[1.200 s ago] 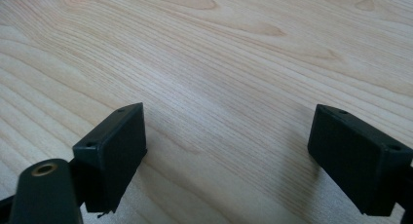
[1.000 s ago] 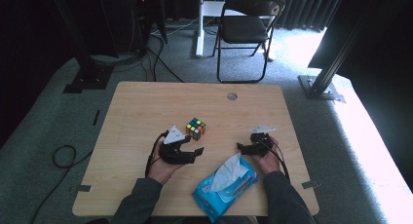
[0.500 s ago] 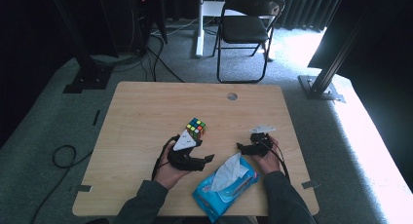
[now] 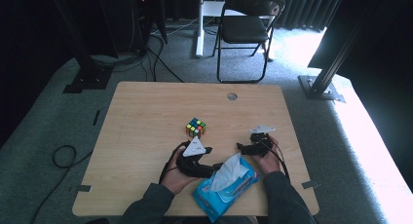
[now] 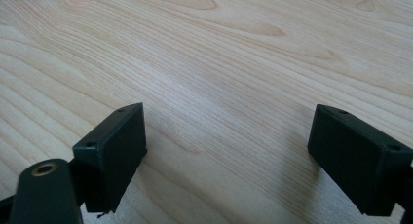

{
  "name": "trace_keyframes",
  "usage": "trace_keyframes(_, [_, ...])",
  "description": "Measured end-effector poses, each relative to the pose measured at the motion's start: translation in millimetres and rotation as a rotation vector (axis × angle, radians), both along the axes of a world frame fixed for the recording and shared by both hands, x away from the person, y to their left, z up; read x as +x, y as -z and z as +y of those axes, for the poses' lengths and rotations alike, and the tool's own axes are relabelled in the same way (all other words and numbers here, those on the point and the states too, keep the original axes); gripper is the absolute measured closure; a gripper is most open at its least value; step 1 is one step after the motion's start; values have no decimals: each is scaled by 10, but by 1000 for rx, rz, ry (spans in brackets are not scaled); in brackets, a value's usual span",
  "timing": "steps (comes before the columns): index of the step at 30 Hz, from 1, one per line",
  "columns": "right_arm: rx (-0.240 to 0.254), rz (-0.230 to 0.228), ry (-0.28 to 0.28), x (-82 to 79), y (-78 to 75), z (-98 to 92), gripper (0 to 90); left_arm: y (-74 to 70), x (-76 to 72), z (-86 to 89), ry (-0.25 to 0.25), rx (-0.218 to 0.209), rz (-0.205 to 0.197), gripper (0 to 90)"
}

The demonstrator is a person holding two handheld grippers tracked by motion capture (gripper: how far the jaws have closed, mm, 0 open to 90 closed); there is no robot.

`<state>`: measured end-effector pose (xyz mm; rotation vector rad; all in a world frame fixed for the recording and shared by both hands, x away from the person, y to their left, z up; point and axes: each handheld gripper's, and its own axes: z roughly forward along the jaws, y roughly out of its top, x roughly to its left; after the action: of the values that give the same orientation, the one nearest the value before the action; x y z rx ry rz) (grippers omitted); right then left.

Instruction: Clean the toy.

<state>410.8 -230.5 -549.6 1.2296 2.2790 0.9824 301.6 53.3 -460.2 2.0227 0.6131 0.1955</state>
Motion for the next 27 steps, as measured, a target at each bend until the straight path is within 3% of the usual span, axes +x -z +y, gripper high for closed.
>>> trace_keyframes(9, [1, 0, -2, 2, 0, 0, 137, 136, 4, -121, 63, -10, 64, 402])
trace_keyframes(16, [1, 0, -2, 2, 1, 0, 137, 218, 12, -186, 78, -4, 95, 417])
trace_keyframes(19, [1, 0, -2, 2, 1, 0, 137, 272, 25, -214, 88, -11, 138, 417])
trace_keyframes(27, [1, 0, -2, 2, 1, 0, 137, 320, -2, -277, 102, 14, 141, 435])
